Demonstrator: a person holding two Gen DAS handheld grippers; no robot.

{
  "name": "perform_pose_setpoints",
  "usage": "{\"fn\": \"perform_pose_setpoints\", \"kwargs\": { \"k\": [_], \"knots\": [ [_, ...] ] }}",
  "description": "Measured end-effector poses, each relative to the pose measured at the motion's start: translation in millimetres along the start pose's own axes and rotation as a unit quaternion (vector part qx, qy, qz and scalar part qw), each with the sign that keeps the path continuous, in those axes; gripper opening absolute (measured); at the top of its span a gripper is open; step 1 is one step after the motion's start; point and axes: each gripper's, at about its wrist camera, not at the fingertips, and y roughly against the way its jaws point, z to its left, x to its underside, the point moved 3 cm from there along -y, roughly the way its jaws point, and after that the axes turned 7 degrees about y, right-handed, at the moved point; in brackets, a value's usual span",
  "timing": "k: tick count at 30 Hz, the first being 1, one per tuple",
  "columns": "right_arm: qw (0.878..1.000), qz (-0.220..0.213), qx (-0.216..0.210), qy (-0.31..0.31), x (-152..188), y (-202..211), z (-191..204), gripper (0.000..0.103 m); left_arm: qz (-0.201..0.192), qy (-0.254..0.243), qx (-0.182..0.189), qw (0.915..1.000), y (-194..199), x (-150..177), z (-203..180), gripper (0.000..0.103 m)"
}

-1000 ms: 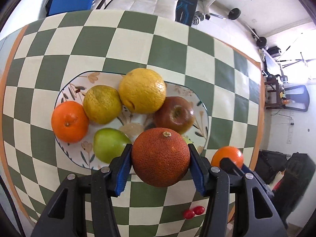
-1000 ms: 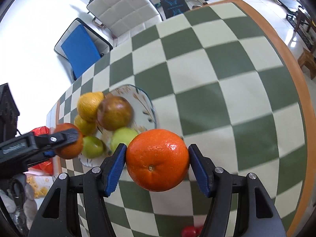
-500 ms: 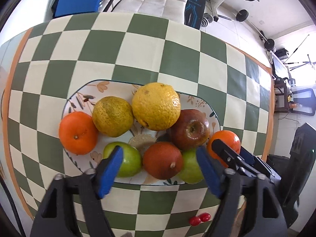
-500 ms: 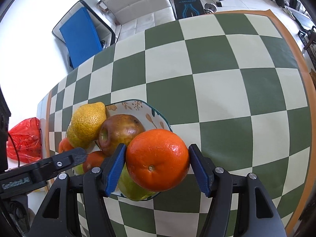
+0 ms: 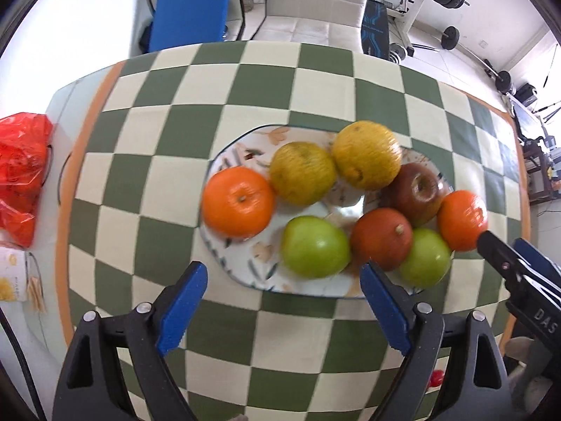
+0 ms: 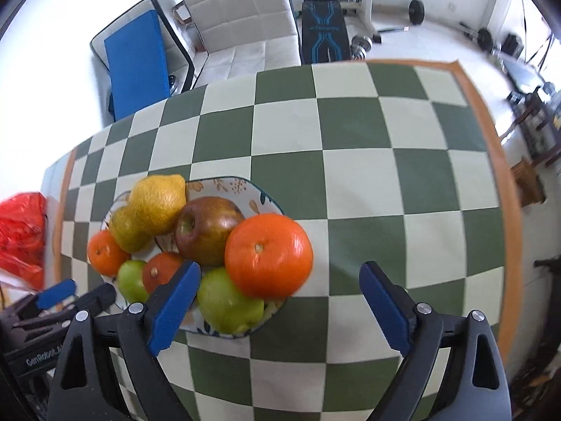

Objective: Organize fruits
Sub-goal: 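Withdraw both tools from the plate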

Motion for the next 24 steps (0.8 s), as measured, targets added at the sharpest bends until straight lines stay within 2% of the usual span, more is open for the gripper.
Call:
{"fn": "perform_pose_setpoints", "kwargs": {
  "k": [2,8,19,24],
  "knots": [
    [1.0,-0.007,0.017,0.014,12,9,6,0.094,-0.007,0.001,-0.006,1.0,3,8,9,0.089],
    [1.0,-0.015,0.024,0.013,46,30,22,0.094,-0.031,-0.01,-0.009,0.9994,21,27,25,0.089],
    [0.996,-0.071,0.046,0.011,85,98,40,0.094,-0.109,-0.031,0.002,0.9936,90,56,37,0.089],
    [0.994,-0.094,0.054,0.01,100,132,43,0.094,-0.13,-0.04,0.009,0.9906,114,72,39,0.089]
  ]
}}
